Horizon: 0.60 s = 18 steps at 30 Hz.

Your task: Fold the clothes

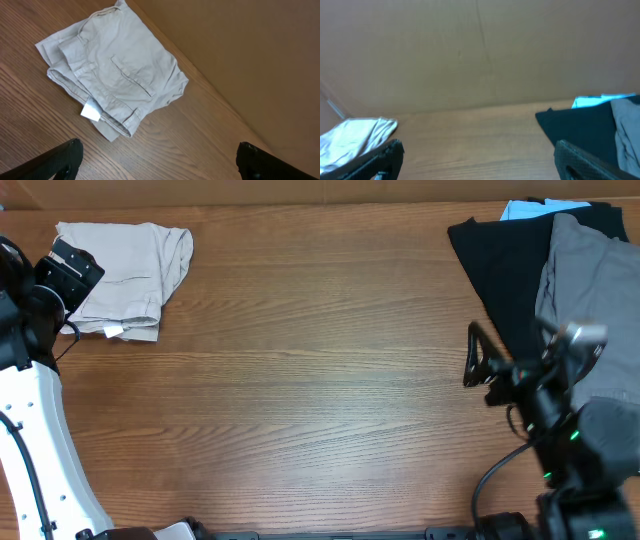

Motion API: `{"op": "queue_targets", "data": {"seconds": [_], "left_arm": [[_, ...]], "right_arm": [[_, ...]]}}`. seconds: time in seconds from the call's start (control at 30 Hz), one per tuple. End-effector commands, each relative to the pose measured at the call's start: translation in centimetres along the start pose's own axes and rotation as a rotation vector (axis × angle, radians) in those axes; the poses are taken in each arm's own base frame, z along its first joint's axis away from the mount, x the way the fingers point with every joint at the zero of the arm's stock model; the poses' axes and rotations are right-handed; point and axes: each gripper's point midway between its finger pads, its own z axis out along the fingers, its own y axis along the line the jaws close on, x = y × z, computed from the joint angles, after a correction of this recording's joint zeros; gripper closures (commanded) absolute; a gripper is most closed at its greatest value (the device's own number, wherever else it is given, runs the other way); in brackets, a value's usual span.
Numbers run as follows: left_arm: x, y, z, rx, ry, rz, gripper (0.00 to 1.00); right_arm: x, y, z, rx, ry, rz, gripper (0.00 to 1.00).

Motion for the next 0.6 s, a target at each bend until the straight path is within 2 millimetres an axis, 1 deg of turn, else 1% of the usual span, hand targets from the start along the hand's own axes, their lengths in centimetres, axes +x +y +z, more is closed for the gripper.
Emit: {"op": "queue_targets", "data": {"seconds": [0.0, 0.13, 0.23, 0.4, 0.57], "left_arm": [[0.0, -0.3, 0.1, 0.010, 0.003, 0.025, 0.00], [0.0, -0.3, 0.1, 0.011, 0.003, 0.025, 0.00], [0.0, -0.3, 0.1, 0.011, 0.003, 0.025, 0.00], [0.0, -0.3, 0.1, 0.010, 0.003, 0.025, 0.00], [0.0, -0.3, 0.1, 0.011, 0.003, 0.025, 0.00]], "right_arm": [[3.9, -1.6, -0.2, 0.033, -0.050, -0.006, 0.00], [8.7, -2.7, -0.3, 0.030, -0.064, -0.007, 0.00], [11.8, -3.4, -0.4, 0.035, -0.045, -0.006, 0.00], [14.8, -4.1, -0.6, 0.035, -0.041, -0.006, 0.00], [16.4, -4.6, -0.7, 0.040, -0.053, -0.005, 0.00]]}}
